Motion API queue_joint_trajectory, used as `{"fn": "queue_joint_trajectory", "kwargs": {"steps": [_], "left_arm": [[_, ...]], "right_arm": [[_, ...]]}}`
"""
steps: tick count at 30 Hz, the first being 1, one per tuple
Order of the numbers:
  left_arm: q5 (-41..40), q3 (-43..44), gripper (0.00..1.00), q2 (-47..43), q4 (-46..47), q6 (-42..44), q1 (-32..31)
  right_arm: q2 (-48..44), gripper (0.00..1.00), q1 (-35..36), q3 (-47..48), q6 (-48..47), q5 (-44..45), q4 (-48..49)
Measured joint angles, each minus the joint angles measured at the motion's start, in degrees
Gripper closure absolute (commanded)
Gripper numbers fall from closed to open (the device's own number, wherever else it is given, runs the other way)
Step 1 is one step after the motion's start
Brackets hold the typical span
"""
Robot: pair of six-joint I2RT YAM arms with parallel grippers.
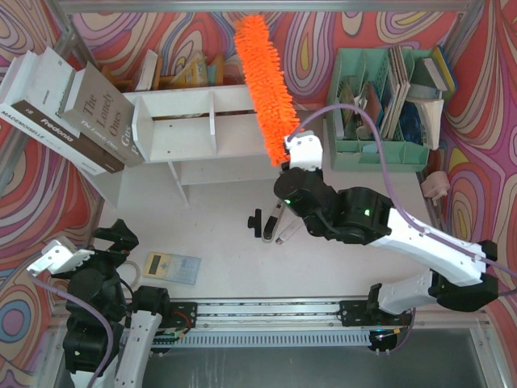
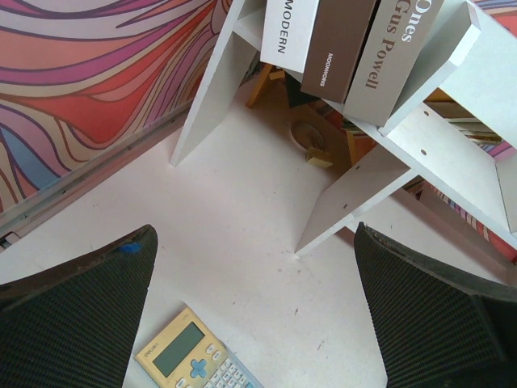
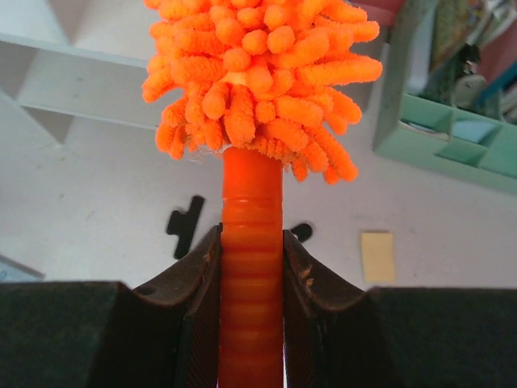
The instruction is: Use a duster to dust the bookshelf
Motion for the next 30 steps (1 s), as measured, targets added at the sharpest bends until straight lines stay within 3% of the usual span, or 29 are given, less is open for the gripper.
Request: {"fn": "queue_joint_trajectory", "kwargs": {"steps": [7, 17, 23, 30], "left_arm": [[0.02, 0.00, 0.01, 0.00, 0.02, -0.02, 0.00], [2.69, 0.44, 0.01, 1.97, 0.39, -0.83, 0.00], [11.13, 9.27, 0.01, 15.08, 0.59, -5.38, -0.02], [27.58, 25.35, 0.02, 32.28, 6.93, -10.97, -0.09]], "right_arm": [[-5.66, 1.00, -5.05, -8.07, 4.02, 0.26, -3.43], [-13.44, 1.00, -6.84, -10.47, 5.11, 2.71, -7.17], [-25.77, 1.00, -7.04, -19.87, -6.27, -0.02, 7.61], [-35.19, 1.00, -7.04, -32.48, -17.49, -11.04, 25.92]]}}
